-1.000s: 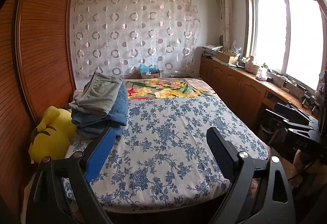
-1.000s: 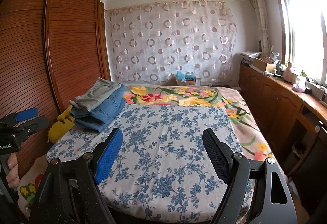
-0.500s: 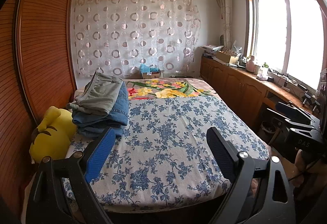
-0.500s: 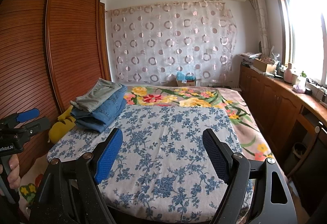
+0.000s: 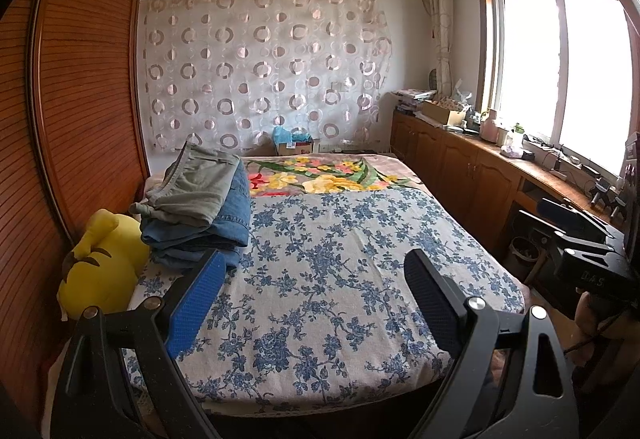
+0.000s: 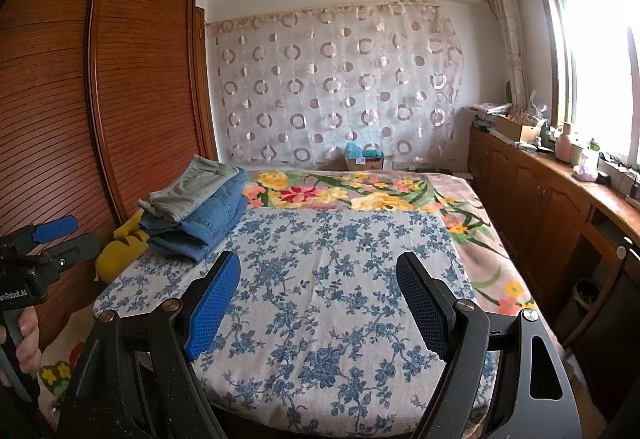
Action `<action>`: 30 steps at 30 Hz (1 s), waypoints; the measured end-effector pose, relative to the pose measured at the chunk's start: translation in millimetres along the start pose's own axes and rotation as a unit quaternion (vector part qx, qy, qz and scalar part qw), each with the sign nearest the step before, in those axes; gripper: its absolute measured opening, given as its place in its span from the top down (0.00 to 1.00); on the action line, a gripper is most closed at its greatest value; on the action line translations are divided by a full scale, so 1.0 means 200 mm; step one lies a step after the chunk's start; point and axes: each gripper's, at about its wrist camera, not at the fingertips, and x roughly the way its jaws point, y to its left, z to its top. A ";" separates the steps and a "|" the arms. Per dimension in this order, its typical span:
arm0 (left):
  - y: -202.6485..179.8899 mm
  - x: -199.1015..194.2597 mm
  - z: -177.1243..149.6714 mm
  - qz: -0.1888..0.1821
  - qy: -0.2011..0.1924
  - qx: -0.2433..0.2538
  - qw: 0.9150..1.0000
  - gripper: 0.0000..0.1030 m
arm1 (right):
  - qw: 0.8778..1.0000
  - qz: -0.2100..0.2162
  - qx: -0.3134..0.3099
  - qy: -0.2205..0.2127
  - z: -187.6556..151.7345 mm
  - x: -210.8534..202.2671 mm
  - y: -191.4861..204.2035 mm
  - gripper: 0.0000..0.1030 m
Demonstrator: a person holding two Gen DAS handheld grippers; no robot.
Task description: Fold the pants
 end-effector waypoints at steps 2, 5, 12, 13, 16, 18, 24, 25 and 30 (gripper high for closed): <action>0.01 0.00 0.00 -0.001 -0.002 0.000 1.000 0.11 | 1.000 0.001 0.000 0.000 0.00 0.00 0.00 0.21; 0.01 0.00 -0.01 0.000 -0.002 0.000 1.000 0.11 | 1.000 0.001 0.001 -0.001 0.00 0.01 0.00 0.21; 0.01 0.01 -0.01 0.000 -0.002 0.000 1.000 0.11 | 1.000 0.002 0.001 0.000 -0.01 0.01 0.00 0.21; 0.01 0.00 -0.01 0.000 -0.002 0.000 1.000 0.11 | 1.000 0.002 0.001 0.000 -0.01 0.01 0.01 0.21; 0.01 0.00 -0.01 0.000 -0.002 -0.001 1.000 0.11 | 1.000 0.001 0.001 0.000 -0.01 0.01 0.01 0.21; 0.01 0.01 -0.01 0.002 -0.002 0.000 1.000 0.11 | 1.000 0.002 0.002 0.000 -0.01 0.01 0.01 0.21; 0.02 0.00 -0.02 0.002 -0.002 -0.001 1.000 0.11 | 1.000 0.002 0.002 0.001 -0.01 0.01 0.00 0.21; 0.02 0.00 -0.02 0.002 -0.001 -0.001 1.000 0.11 | 1.000 0.002 0.002 0.001 -0.01 0.01 0.00 0.21; 0.02 0.00 -0.02 0.002 -0.001 -0.001 1.000 0.11 | 1.000 0.001 0.002 0.001 -0.01 0.01 0.00 0.21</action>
